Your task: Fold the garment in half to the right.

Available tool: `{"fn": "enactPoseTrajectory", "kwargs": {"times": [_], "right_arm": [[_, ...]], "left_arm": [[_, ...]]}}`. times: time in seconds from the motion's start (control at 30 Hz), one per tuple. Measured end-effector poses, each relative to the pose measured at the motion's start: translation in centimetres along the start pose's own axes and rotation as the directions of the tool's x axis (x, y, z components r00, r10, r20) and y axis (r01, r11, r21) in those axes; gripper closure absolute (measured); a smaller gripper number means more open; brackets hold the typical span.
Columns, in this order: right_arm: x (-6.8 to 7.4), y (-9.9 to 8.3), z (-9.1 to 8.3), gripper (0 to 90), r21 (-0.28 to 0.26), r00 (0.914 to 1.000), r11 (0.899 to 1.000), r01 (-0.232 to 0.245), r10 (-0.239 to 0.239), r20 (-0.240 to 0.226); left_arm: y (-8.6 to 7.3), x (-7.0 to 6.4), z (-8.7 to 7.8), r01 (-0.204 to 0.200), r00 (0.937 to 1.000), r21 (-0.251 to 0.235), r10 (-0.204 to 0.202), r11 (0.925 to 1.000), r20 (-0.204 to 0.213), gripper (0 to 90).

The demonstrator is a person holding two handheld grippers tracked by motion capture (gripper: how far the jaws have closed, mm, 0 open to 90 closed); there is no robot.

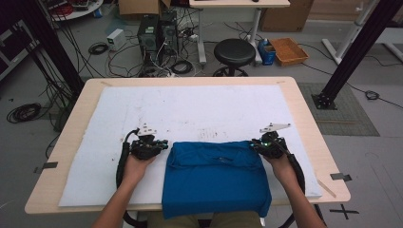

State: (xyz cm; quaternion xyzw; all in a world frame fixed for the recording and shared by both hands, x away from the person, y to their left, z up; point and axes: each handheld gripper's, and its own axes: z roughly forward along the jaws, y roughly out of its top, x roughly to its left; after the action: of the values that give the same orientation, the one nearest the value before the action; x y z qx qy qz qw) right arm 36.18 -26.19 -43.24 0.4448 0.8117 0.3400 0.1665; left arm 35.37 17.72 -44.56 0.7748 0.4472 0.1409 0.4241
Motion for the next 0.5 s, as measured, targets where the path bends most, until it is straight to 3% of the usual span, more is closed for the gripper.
{"fn": "enactPoseTrajectory", "kwargs": {"times": [0.03, 0.1, 0.2, 0.3, 0.33, 0.4, 0.47, 0.5], "right_arm": [[-0.2, 0.0, -0.2, 67.1, -0.017, 0.9999, 1.000, -0.017, 0.017, 0.001], [-0.9, 0.1, -1.0, 54.1, -0.100, 0.9959, 0.992, -0.082, 0.077, -0.047], [-1.3, 0.3, -1.5, 46.0, -0.168, 0.9930, 0.979, -0.114, 0.106, -0.052], [-1.6, 0.2, -0.5, 41.0, -0.129, 0.9901, 0.984, -0.120, 0.109, -0.088], [-1.6, 0.1, 0.0, 41.1, -0.101, 0.9863, 0.986, -0.132, 0.120, -0.113], [-1.4, -0.1, 0.8, 43.2, -0.058, 0.9883, 0.992, -0.110, 0.103, -0.112], [-1.2, -0.3, 1.4, 56.3, -0.015, 0.9897, 0.997, -0.075, 0.073, -0.123], [-1.1, -0.4, 1.5, 61.4, -0.016, 0.9924, 0.999, -0.041, 0.039, -0.117]], "left_arm": [[-0.2, 0.5, -0.2, 0.038, 0.9993, -0.026, -0.038, 0.9989, 0.008, 86.4], [-0.4, 0.8, -0.3, 0.081, 0.9965, -0.053, -0.080, 0.9953, 0.026, 67.4], [-0.1, 0.5, -0.2, 0.071, 0.9962, -0.087, -0.066, 0.9937, 0.057, 57.1], [0.5, -0.3, 0.6, 0.061, 0.9923, -0.106, -0.049, 0.9924, 0.113, 48.6], [0.6, -0.6, 0.9, 0.047, 0.9919, -0.102, -0.035, 0.9936, 0.122, 46.4], [0.9, -1.1, 1.8, 0.029, 0.9903, -0.077, -0.018, 0.9966, 0.138, 44.1], [0.9, -1.5, 2.6, 0.005, 0.9913, -0.019, -0.003, 0.9998, 0.131, 44.9], [0.9, -1.7, 2.9, -0.010, 0.9916, 0.013, 0.009, 0.9999, 0.129, 56.4]]}}
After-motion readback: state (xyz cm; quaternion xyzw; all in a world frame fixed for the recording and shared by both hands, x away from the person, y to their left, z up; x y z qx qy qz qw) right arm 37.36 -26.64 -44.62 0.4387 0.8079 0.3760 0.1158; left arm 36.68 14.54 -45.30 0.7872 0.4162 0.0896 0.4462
